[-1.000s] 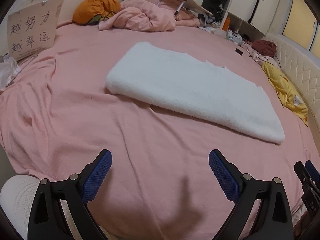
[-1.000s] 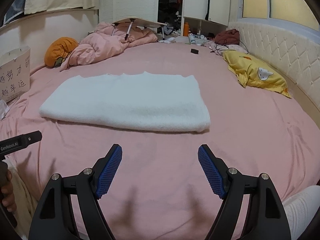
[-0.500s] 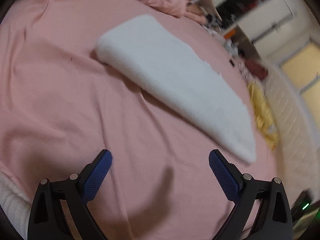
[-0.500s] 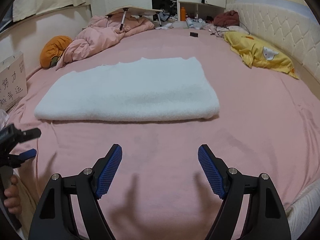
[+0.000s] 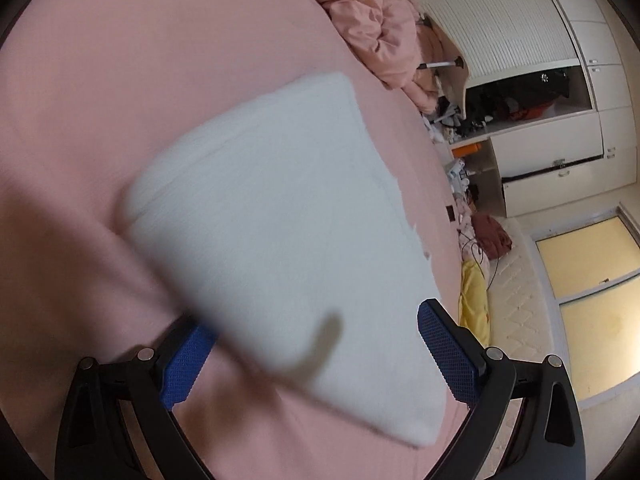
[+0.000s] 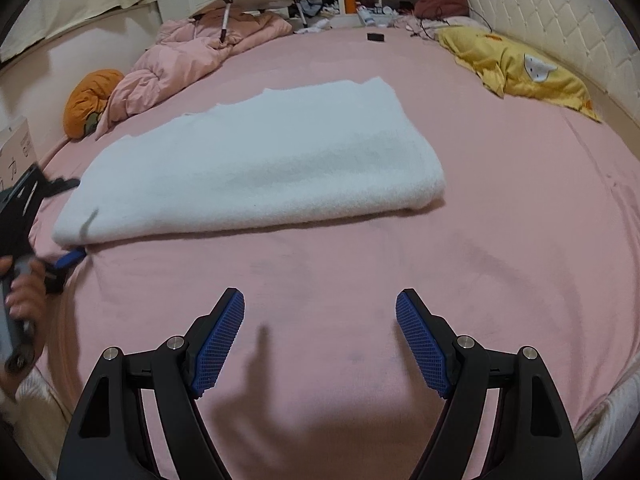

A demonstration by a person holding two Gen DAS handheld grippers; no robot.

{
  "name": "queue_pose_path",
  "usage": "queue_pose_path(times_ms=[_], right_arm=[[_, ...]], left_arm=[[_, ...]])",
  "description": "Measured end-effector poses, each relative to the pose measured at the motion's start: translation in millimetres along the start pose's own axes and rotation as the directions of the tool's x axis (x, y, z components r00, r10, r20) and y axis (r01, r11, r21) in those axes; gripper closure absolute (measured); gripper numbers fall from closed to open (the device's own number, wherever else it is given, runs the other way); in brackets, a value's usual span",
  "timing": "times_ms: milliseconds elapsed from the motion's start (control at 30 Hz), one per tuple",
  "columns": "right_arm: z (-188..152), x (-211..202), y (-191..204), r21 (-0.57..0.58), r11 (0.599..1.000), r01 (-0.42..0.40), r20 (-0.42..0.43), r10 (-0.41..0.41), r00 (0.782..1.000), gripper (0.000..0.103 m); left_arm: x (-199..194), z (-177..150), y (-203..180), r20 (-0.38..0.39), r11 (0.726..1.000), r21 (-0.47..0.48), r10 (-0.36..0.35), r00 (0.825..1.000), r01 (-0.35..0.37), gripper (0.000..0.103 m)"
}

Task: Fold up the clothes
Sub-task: 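Move the open left tool to the edge of the folded white cardigan, then close the left tool on the cardigan edge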

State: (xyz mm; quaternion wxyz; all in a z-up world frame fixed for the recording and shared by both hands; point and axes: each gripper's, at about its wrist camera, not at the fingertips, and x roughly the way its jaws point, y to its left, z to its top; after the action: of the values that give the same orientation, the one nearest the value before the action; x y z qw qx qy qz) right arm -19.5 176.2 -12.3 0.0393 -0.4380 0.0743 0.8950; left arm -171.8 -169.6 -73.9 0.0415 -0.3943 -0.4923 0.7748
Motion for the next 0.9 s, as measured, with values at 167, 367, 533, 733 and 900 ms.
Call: queue_pose_path(times_ms=[167, 367, 533, 733, 900], right_arm=[[1.3, 8.8, -2.7, 0.018, 1.0, -0.001, -0.025, 0.001, 1.0, 0.025], [2.5, 20.9, -5.6, 0.032, 0.999, 0.002, -0.059, 0.0, 0.998, 0.025], [12.0, 15.8, 0.3, 0.015, 1.0, -0.014, -0.02, 0.014, 1.0, 0.025], [75.6, 12.8, 33.9, -0.136, 0.991, 0.016, 0.208, 0.013, 0.978, 0.025], [160.0, 85.7, 56.0, -0.205, 0.975, 0.092, 0.195, -0.051, 0.979, 0.025]], left_arm=[[18.8, 28.0, -3.9, 0.042, 0.998, -0.055, -0.034, 0.999, 0.036, 0.008], [31.4, 28.1, 33.7, 0.083, 0.998, -0.043, -0.037, 0.996, 0.041, 0.078], [34.5, 27.7, 21.0, 0.084, 0.998, 0.053, 0.01, 0.996, -0.015, 0.078], [37.7, 20.6, 11.0, 0.158, 0.982, 0.178, 0.031, 0.987, -0.06, 0.078], [38.2, 22.9, 14.3, 0.169, 0.98, 0.192, 0.024, 0.985, -0.057, 0.078]])
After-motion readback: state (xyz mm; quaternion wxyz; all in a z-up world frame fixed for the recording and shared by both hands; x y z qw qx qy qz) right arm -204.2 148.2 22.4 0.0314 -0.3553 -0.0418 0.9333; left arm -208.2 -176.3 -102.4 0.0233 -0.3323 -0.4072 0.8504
